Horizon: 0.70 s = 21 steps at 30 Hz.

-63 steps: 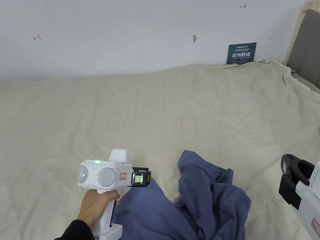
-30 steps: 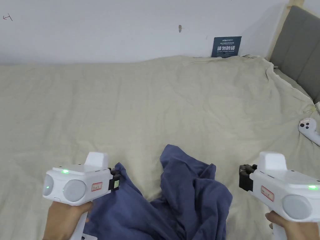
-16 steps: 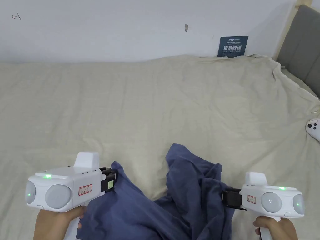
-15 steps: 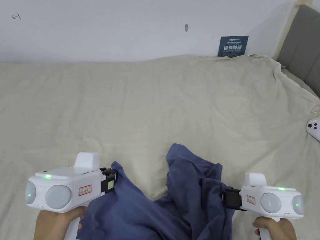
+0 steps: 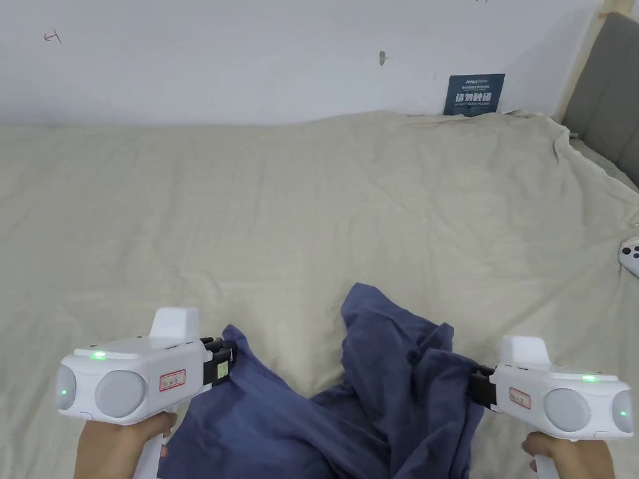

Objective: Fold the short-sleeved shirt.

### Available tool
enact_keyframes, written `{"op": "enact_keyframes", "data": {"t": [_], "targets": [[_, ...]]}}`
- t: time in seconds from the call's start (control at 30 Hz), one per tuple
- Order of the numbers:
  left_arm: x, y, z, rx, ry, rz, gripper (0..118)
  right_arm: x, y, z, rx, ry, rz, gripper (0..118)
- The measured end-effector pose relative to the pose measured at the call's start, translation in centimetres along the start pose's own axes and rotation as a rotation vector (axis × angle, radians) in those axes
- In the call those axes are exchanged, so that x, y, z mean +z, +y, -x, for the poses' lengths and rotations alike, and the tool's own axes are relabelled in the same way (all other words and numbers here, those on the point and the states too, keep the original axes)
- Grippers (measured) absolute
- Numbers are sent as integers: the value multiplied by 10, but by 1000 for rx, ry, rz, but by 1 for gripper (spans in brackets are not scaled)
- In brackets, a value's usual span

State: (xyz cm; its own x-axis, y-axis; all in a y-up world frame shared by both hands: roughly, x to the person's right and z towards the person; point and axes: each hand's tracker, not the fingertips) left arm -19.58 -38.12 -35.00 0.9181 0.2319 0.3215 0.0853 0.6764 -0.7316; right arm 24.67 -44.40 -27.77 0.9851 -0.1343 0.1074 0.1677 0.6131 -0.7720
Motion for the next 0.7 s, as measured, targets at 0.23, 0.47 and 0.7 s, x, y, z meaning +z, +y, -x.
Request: {"op": "enact_keyframes", "data": {"t": [0.23,0.47,0.7], "targets": [[33,1,13,45,19,-74,0,77,22,-8,-14,41,-192,8],[82,31,44,100,96,-204,0,154,72,-21,-89,83,-376,8],[144,89,60,111,161,-359,0,198,129,-16,-57,75,-493,8]]}}
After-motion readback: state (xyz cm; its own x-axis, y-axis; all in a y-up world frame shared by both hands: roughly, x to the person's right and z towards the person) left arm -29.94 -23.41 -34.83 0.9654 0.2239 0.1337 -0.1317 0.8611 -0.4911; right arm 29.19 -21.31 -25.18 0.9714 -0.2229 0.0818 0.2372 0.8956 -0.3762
